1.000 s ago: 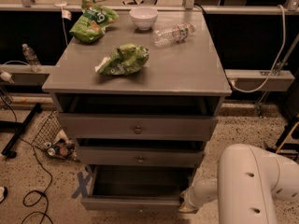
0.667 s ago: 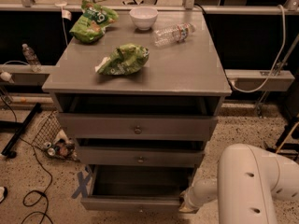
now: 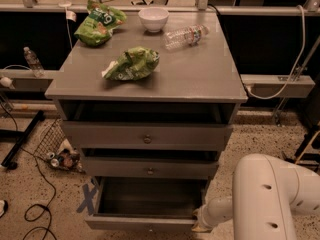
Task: Open bottom drawer
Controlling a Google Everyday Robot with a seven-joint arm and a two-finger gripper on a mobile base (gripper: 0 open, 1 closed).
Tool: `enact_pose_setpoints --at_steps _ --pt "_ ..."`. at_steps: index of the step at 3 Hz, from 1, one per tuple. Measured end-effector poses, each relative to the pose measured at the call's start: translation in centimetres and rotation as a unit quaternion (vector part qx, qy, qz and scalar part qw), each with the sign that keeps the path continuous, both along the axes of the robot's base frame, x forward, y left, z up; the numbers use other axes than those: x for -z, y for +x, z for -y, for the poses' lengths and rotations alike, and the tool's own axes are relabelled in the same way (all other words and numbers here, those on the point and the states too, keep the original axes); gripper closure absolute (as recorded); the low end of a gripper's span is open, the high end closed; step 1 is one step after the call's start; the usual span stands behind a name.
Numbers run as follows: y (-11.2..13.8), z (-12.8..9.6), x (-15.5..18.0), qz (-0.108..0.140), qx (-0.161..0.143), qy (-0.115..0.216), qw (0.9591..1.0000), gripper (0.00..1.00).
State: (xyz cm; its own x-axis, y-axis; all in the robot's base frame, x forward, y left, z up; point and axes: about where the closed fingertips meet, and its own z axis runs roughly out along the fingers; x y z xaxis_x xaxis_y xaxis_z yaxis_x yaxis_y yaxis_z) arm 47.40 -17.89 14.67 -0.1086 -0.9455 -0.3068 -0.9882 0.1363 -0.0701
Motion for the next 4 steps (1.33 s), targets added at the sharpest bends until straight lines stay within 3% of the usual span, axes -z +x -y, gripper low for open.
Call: enact_pose_setpoints --at_steps 2,3,4 --pt "-0.11 -0.08 0.04 -0.001 0.0 0.0 1.0 0.62" --pt "-0.12 -0.08 0.04 -0.001 0.0 0.0 1.0 0.31" --pt "-0.12 -0.08 0.04 -0.001 0.0 0.0 1.0 0.1"
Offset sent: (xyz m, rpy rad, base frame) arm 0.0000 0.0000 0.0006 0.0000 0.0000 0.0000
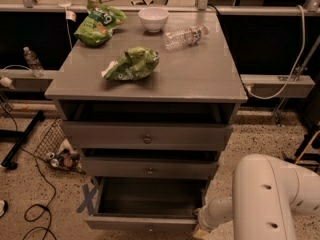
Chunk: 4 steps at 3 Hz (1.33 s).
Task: Open bottom drawer
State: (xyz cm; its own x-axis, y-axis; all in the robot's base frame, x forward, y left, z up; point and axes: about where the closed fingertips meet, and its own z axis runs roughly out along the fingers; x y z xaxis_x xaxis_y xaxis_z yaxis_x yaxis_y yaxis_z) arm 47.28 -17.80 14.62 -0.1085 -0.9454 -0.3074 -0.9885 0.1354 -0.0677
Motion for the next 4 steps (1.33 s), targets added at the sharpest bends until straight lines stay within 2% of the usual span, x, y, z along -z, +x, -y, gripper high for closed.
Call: enact_pose_setpoints --at_steps 1,2,3,4 --pt "-0.1 -0.1 0.0 0.001 -0.001 0.001 1.0 0.0" --pt "-0.2 0.0 -0.6 0.011 0.0 0.003 0.9999 0.0" --pt "-0.5 1.6 -3.2 0.05 0.016 0.003 0.9986 0.0" --pt "-1.3 4.5 -7.0 0.102 0.046 0.008 0.9937 0.0"
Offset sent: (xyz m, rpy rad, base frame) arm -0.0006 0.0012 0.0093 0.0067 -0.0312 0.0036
